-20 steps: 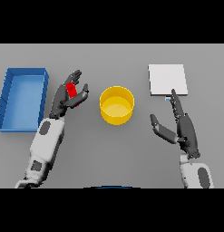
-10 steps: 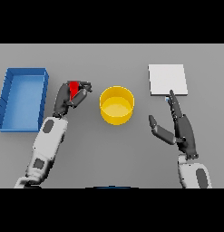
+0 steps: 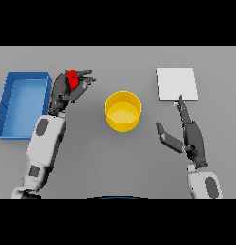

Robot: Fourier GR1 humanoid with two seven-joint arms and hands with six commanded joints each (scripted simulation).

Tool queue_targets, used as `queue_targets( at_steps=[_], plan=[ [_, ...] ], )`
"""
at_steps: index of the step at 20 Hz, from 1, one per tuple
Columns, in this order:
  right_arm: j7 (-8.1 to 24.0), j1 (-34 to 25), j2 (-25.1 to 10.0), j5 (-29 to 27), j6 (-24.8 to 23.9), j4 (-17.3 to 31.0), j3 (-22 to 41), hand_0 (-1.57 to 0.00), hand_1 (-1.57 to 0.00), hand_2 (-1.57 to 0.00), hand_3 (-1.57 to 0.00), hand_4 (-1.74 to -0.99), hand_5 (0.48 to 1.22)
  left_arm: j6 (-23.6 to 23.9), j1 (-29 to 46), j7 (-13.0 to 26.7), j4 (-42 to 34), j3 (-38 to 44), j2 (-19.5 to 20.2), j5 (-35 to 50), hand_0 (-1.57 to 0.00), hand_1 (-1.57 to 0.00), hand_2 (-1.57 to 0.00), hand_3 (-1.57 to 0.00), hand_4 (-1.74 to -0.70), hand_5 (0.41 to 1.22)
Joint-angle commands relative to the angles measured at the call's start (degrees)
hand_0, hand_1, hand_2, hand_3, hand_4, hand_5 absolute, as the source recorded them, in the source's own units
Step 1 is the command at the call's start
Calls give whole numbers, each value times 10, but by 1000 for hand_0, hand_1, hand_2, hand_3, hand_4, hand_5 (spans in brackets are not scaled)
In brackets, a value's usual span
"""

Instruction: Pick up the red beaker and tilt it to pour out 1 green nut into yellow bowl. Pick up the yellow bowl and place it on the metallic measuring scale.

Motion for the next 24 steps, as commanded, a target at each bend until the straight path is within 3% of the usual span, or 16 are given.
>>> queue_targets(
  at_steps=[1, 7, 9, 16, 23, 24],
  plan=[
    [-6, -1, -3, 3, -2, 3, -2, 1, 1, 1, 1, -1219, 653, 0, 2, 9, -9, -8, 5, -6, -1556, -1557, -1558, -1553, -1724, 1130],
    [-15, 10, -9, 16, -6, -11, 2, 1, 1, 1, 1, -1213, 662, -11, -11, 28, -10, -35, 50, -33, -1559, -1560, -1561, -1556, -1727, 1138],
    [-1, 5, -6, 19, -8, -11, 5, 1, 1, 1, 1, -1202, 662, -13, -29, 44, -10, -64, 67, -66, -1563, -1564, -1564, -1562, -1732, 1129],
    [6, 9, -8, 20, -2, -17, 10, 1, 1, 1, 1, -1178, 667, -51, -79, 109, -31, -199, 129, -193, -1569, -1569, -1570, -1569, -1739, 1134],
    [17, 10, -1, 12, 0, -16, 8, 1, 1, 1, 1, -1187, 676, -102, -153, 163, -9, -339, 156, -336, -1571, -1571, -1571, -1571, -1741, 1197],
    [18, 11, -2, 12, -1, -19, 7, 1, 1, 1, 1, -1191, 675, -117, -167, 169, -3, -356, 159, -356, -1571, -1571, -1571, -1571, -1689, 1202]
  ],
)
